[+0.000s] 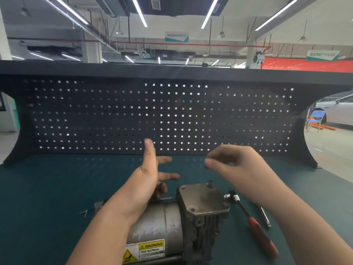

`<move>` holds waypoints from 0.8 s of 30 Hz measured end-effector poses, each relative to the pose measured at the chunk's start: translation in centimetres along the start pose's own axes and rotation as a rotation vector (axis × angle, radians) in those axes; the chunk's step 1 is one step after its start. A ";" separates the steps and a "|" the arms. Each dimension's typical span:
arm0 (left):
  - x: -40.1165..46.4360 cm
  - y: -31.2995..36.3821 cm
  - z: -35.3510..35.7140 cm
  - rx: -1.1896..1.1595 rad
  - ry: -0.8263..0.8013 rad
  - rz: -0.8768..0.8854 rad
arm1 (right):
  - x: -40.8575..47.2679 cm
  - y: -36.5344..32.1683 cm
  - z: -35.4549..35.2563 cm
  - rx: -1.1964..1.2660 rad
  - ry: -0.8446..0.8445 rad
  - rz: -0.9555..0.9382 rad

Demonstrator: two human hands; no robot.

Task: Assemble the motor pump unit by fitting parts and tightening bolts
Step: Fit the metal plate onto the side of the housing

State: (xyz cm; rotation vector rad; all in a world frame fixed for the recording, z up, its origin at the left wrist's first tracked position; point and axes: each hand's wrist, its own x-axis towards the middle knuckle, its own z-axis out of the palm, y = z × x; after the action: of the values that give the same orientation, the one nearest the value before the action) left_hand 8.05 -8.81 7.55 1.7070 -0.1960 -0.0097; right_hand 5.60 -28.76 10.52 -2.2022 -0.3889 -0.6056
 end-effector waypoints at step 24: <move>0.0 0.0 0.0 -0.060 -0.019 0.035 | 1.8 -2.6 2.6 0.092 -0.223 0.140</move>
State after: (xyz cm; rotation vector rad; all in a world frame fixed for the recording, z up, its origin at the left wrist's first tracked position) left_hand 8.02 -8.82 7.55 1.6444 -0.2380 -0.0055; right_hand 6.67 -24.93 11.65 -2.1928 -0.3655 -0.2615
